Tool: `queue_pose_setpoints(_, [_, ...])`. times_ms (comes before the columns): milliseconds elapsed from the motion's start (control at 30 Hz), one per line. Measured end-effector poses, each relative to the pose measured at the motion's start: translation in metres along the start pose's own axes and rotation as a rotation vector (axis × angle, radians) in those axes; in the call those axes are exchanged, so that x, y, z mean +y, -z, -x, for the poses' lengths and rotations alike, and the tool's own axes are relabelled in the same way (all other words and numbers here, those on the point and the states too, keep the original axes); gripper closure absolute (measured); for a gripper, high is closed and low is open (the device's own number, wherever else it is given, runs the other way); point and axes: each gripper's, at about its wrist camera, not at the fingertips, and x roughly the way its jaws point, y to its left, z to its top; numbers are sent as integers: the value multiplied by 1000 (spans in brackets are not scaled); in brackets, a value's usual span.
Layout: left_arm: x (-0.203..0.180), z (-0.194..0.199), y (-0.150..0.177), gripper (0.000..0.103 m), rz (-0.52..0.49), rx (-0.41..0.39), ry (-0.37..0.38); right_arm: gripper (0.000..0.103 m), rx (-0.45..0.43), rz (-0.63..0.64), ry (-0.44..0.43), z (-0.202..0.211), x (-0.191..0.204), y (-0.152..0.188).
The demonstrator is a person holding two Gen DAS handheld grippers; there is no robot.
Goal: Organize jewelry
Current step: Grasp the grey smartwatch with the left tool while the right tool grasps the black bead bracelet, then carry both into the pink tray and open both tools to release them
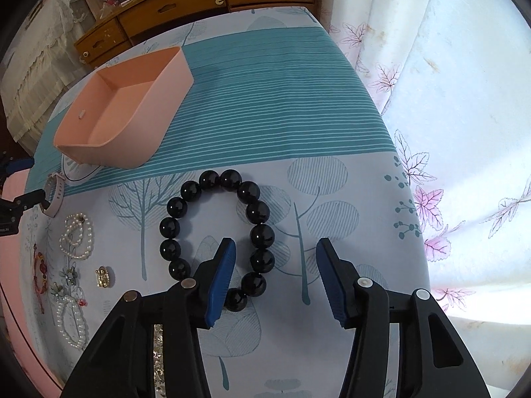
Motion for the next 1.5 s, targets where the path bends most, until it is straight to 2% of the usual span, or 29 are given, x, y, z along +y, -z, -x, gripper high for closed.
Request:
queue_pose_setpoints(167, [0,-18,-7,51,-15,21,5,51,-2,20,6,2,7,4])
queue_pose_setpoints(267, [2,-22,-10,61,-9,14,22,51,-3,25,12,2,9,4])
queue_pose_setpoints(333, [1,-22,-10,81,-16,19,38,57,-4,22,14,2,9,4])
queue_pose_setpoints(367, [-1,-22,-9,87,-20,24,37,59,-6,21,13,2,9,3])
queue_pose_setpoints(433, [-6,-21,-8,98,-21,33,-1,73,-7,14,7,3,7,1])
queue_pose_setpoints(467, [-7,-21,-7,98,-5,42,-16,79,-7,6,-8,3,5,0])
queue_pose_setpoints(500, [-7,-21,-7,99,16,47,-12,88,-5,-6,-28,3,2,-2])
queue_pose_setpoints(667, [4,-3,-3,100,182,62,5,88,16,-68,-142,7,-7,-9])
queue_pose_setpoints(867, [3,61,-9,100,240,-56,35,88,-70,-41,-206,57,7,-29])
queue_pose_setpoints(1000, [0,103,-26,100,284,-147,47,88,-142,5,-243,101,29,-52])
queue_pose_setpoints(1100, [-1,117,-42,100,318,-196,28,88,-194,35,-247,123,49,-73])
queue_pose_setpoints(1200, [1,110,-60,100,362,-198,0,88,-222,38,-263,135,68,-93])
queue_pose_setpoints(1267, [6,90,-75,100,407,-185,-18,88,-231,29,-271,137,80,-107])
queue_pose_setpoints(1367, [13,49,-96,100,459,-148,-2,88,-234,25,-280,135,97,-124])
queue_pose_setpoints(1500, [10,7,-106,100,494,-121,10,88,-216,31,-279,121,120,-142])
